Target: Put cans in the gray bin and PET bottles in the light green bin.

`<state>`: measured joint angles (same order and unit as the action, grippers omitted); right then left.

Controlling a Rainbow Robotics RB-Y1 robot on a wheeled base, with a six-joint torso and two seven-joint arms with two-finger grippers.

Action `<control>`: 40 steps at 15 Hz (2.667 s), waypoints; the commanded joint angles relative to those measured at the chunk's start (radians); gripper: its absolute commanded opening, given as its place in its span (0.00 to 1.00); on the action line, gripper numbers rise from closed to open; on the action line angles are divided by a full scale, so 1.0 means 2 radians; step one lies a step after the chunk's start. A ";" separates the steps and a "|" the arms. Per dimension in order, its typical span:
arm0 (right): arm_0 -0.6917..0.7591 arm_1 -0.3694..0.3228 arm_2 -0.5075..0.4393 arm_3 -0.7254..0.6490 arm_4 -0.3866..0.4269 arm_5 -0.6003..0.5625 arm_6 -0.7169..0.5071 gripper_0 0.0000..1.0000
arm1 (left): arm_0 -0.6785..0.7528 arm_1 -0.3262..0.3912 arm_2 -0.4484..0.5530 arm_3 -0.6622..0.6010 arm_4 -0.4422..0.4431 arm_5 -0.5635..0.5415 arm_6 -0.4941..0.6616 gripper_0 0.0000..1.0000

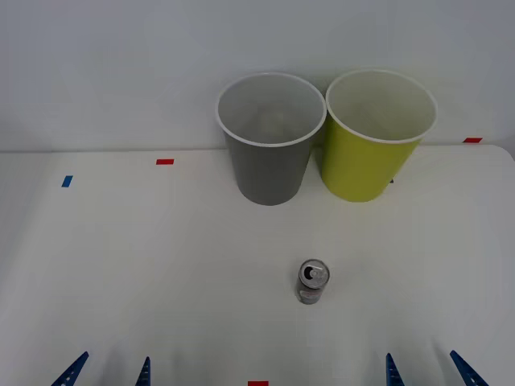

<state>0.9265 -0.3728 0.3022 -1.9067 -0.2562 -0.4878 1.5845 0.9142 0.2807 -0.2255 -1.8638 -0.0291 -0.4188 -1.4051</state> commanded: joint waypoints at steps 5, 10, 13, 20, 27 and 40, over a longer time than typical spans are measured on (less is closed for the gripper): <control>0.000 0.000 0.000 0.000 0.000 0.000 0.000 1.00 | 0.000 0.000 0.000 0.000 0.000 0.000 0.000 1.00; 0.000 0.000 0.000 0.000 0.000 0.000 0.000 1.00 | 0.000 0.000 0.000 0.000 0.000 0.000 0.000 1.00; 0.000 0.000 0.000 0.000 0.000 0.000 0.000 1.00 | 0.000 0.000 0.000 0.000 0.000 0.000 0.000 1.00; 0.000 0.000 0.000 0.000 0.000 0.000 0.000 1.00 | 0.000 0.000 0.000 0.000 0.000 0.000 0.000 1.00; 0.000 0.000 0.000 0.000 0.000 0.000 0.000 1.00 | 0.000 0.000 0.000 0.000 0.000 0.000 0.000 1.00; 0.000 0.000 0.000 0.000 0.000 0.000 0.000 1.00 | 0.000 0.000 0.000 0.000 0.000 0.000 0.000 1.00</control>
<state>0.9265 -0.3728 0.3022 -1.9067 -0.2562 -0.4878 1.5846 0.9142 0.2807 -0.2255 -1.8638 -0.0291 -0.4188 -1.4051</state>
